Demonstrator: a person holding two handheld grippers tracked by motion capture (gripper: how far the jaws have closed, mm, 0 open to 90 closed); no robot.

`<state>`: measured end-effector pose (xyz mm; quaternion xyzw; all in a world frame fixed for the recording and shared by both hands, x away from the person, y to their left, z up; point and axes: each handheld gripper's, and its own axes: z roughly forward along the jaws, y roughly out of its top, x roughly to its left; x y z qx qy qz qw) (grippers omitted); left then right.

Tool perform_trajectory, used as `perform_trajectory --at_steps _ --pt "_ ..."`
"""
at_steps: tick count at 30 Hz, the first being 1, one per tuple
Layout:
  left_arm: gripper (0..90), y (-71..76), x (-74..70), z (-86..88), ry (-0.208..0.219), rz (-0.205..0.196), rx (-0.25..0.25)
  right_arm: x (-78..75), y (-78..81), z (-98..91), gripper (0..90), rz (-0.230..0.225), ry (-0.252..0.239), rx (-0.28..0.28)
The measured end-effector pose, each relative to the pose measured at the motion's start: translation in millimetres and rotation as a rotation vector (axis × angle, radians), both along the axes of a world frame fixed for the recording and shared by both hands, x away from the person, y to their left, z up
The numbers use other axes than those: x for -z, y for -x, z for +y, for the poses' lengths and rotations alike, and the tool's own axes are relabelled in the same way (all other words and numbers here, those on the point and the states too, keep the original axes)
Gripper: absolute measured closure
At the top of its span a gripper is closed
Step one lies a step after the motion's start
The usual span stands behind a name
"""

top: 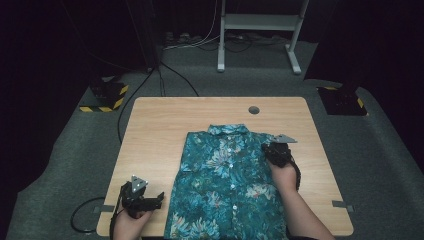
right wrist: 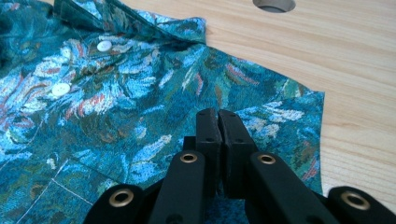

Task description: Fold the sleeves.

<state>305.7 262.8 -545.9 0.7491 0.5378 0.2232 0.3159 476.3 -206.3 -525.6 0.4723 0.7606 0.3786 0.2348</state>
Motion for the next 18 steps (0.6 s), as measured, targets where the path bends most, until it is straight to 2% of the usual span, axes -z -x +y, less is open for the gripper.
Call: perform_trajectory --at_steps 9,18 --pt "0.7 0.0 0.0 0.0 0.000 0.000 0.000 4.7 -2.5 2.2 85.2 0.033 0.015 -0.008" --pt "0.8 0.0 -0.1 0.2 -0.003 0.001 0.002 0.1 -5.2 2.1 75.3 0.038 -0.005 -0.013"
